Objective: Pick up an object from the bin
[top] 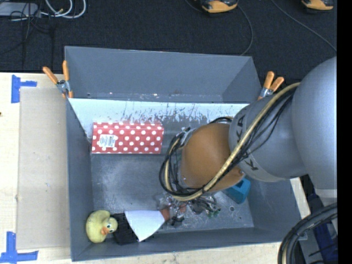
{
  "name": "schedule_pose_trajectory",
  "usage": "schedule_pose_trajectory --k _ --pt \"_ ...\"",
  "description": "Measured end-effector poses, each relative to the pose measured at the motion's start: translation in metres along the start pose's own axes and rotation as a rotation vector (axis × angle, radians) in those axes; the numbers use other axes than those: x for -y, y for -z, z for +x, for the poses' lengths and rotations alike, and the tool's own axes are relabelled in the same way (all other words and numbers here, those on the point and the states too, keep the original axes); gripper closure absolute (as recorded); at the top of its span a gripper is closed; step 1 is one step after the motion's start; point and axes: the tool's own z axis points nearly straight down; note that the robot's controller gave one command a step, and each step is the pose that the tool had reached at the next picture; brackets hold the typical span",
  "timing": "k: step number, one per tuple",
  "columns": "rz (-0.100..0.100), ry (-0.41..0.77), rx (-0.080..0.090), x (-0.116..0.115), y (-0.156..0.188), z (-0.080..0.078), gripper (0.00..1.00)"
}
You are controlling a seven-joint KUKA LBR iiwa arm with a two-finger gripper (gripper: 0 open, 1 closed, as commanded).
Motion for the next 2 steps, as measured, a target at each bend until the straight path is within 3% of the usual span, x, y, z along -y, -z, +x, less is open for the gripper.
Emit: schedule_pose_trajectory --k 1,2 --pt "0.000 0.000 0.000 0.000 0.000 0.000 1.00" --pt "-0.003 0.015 -0.008 0.000 0.047 0.013 1.00"
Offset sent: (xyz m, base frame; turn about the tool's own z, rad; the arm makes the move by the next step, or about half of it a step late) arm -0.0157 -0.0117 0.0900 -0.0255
